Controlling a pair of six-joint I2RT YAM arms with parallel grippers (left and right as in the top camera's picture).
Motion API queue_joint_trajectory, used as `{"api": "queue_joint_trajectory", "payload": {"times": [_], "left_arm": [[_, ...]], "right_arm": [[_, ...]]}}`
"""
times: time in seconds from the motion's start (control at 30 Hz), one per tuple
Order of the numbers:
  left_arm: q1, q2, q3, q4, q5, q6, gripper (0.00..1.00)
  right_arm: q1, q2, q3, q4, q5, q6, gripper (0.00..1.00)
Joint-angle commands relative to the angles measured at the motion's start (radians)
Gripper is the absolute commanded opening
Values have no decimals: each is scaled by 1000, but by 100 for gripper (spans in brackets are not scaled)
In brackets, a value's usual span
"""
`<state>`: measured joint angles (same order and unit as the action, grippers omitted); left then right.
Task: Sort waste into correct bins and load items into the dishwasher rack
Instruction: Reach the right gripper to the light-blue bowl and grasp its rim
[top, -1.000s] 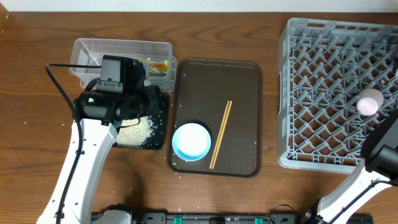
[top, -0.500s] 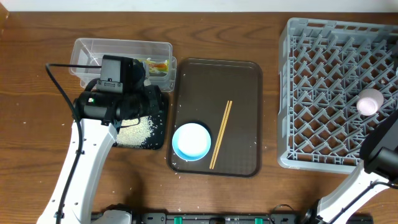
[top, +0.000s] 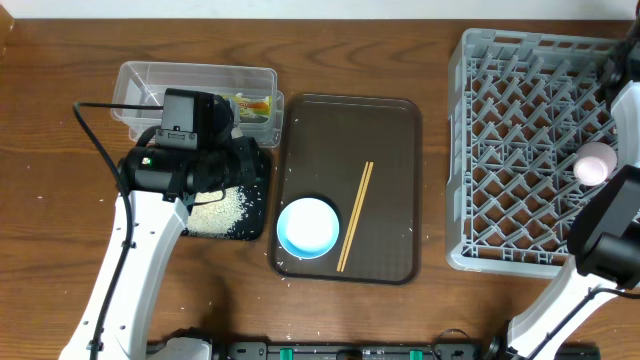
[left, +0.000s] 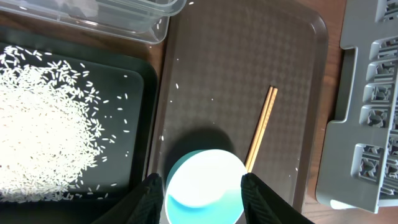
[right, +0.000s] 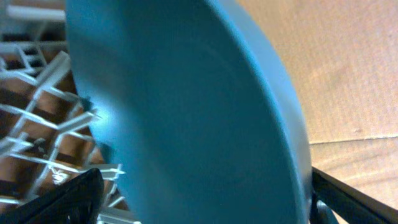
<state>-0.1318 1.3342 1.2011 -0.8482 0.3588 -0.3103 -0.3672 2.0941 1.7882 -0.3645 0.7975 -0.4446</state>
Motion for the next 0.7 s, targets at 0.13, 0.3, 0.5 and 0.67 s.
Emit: {"api": "queue_joint_trajectory", "payload": {"times": [0.13,0.3,0.5,0.67], "left_arm": [[4,5,-2,0,-13,-1,44],[4,5,-2,0,-13,0,44],[4,5,-2,-27,-48,0,44],[4,5,-2,-103,-142,-1,44]], "right_arm": [[36,-262,-2,-61,-192,104,99],[61,-391,-2,-299,-645,286,97],[129,-389,-3,-504,-1134,403,84],[297,-346,-10,-643,-1168,378,85]]}}
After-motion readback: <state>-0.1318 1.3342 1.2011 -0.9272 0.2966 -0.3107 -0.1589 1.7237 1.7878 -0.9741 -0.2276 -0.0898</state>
